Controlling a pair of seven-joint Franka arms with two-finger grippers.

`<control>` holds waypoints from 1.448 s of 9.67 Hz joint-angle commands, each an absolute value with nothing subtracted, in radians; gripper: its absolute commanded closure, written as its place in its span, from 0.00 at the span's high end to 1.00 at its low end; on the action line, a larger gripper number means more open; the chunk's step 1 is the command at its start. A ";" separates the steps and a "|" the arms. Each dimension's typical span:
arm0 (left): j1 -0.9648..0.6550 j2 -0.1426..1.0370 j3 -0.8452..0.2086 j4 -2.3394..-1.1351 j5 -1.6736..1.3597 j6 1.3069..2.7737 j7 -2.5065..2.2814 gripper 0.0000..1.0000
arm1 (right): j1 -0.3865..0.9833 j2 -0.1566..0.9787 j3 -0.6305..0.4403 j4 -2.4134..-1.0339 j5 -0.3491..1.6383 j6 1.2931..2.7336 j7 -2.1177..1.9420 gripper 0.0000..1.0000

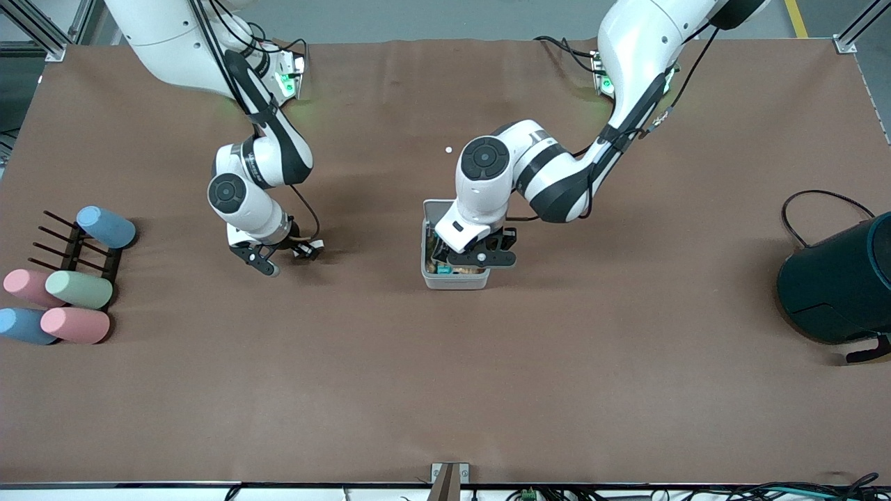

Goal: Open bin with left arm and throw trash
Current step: 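Grasp the white stick and bring it over the bin with the right gripper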

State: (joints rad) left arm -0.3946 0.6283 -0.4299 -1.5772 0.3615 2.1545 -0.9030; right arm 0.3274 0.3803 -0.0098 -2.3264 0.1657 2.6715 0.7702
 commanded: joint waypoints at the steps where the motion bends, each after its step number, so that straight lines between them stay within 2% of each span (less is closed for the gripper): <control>1: -0.407 0.638 -0.430 -1.555 0.402 2.152 -0.933 1.00 | 0.328 0.396 0.003 -2.333 0.192 2.704 0.845 0.00; 3: -0.393 0.629 -0.428 -1.555 0.402 2.152 -0.919 1.00 | 0.328 0.352 0.008 -2.309 0.193 2.671 0.865 0.00; 4: -0.368 0.609 -0.428 -1.554 0.402 2.140 -0.905 1.00 | 0.342 0.335 0.009 -2.237 0.193 2.570 0.915 0.00; 6: -0.272 0.508 -0.442 -1.551 0.379 2.036 -0.867 1.00 | 0.382 0.341 0.009 -1.954 0.193 2.237 1.055 0.00; 8: -0.148 0.427 -0.443 -1.531 0.206 1.943 -0.853 1.00 | 0.440 0.350 0.008 -1.701 0.254 2.071 1.145 0.00; 10: -0.059 0.399 -0.449 -1.435 0.163 1.811 -0.696 1.00 | 0.536 0.418 0.008 -1.567 0.261 2.082 1.240 0.00; 13: 0.102 0.257 -0.442 -1.420 0.106 1.653 -0.374 1.00 | 0.679 0.616 0.006 -1.409 0.253 2.141 1.314 0.01; 14: 0.094 0.185 -0.361 -1.420 0.048 1.614 -0.256 1.00 | 0.711 0.641 0.005 -1.401 0.250 2.187 1.325 0.01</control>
